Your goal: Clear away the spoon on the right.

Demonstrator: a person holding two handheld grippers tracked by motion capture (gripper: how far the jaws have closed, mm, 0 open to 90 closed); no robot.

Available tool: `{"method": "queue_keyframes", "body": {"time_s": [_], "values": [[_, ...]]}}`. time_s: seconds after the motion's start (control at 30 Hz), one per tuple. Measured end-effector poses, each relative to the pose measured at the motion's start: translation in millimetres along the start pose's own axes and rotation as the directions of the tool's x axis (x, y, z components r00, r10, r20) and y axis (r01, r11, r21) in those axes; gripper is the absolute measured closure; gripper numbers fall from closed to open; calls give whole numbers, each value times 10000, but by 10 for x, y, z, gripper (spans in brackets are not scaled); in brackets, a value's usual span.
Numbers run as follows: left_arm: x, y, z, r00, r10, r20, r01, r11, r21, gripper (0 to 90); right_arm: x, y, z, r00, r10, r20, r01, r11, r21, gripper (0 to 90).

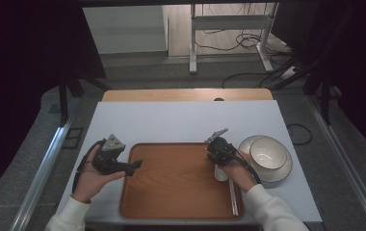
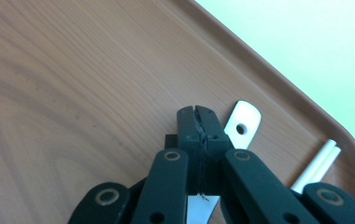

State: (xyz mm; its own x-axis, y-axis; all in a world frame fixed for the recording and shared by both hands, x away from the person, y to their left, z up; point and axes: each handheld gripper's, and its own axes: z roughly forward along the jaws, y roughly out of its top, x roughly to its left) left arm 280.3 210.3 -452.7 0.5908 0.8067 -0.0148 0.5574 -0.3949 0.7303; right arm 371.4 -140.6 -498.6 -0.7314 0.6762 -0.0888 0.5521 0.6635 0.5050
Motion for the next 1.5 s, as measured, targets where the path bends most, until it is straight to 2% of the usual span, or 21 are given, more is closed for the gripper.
{"method": "queue_keyframes", "body": {"time_s": [0.3, 0.47, 0.63, 0.73, 0.8, 0.87, 1.0, 1.1, 1.13, 1.23, 1.4, 1.5], "values": [[-8, 1, 6, 10000, 18, 25, -18, 10000, 30, 155, -31, -20, -25, 10000, 13, -80, -13, 10000, -50, 899], [-4, 2, -4, 10000, 9, 14, -9, 10000, -8, 155, -38, -23, -86, 9993, -7, -361, -8, 9991, -414, 885], [-1, 1, -7, 10000, -16, -4, 16, 10000, -35, 155, -47, -36, -278, 9967, -41, -812, -54, 9932, -1166, 867], [-4, 1, -8, 10000, -5, -9, 5, 10000, -37, 156, -82, -69, -421, 9914, 79, -1306, -284, 9873, -1564, 812], [-5, 2, -12, 10000, 1, -16, -1, 10000, -53, 155, -118, -101, -506, 9850, 122, -1719, -453, 9807, -1900, 729], [0, 3, -13, 10000, -30, -22, 30, 10000, -75, 155, -167, -143, -618, 9783, 196, -2062, -688, 9697, -2343, 632], [4, 10, -10, 10000, -20, -51, 20, 10000, -70, 155, -279, -210, -812, 9802, 271, -1960, -814, 9581, -2745, 506], [-17, 18, -12, 10000, 25, -47, -25, 9999, -105, 155, -393, -271, -921, 9792, 360, -1997, -921, 9558, -2792, 462], [-22, 17, -15, 10000, 37, -66, -38, 9999, -118, 155, -427, -293, -954, 9777, 391, -2062, -967, 9559, -2772, 453], [-20, 5, -27, 10000, 4, -86, -5, 9999, -144, 155, -520, -360, -1036, 9815, 434, -1867, -977, 9513, -2925, 430], [-11, 0, -51, 9998, -97, -166, 93, 9997, -244, 156, -686, -459, -1158, 9826, 900, -1625, -1387, 9375, -3193, 420], [-15, 1, -46, 9999, -53, -160, 49, 9997, -255, 156, -766, -521, -1201, 9822, 1141, -1490, -1577, 9324, -3252, 419]]}}
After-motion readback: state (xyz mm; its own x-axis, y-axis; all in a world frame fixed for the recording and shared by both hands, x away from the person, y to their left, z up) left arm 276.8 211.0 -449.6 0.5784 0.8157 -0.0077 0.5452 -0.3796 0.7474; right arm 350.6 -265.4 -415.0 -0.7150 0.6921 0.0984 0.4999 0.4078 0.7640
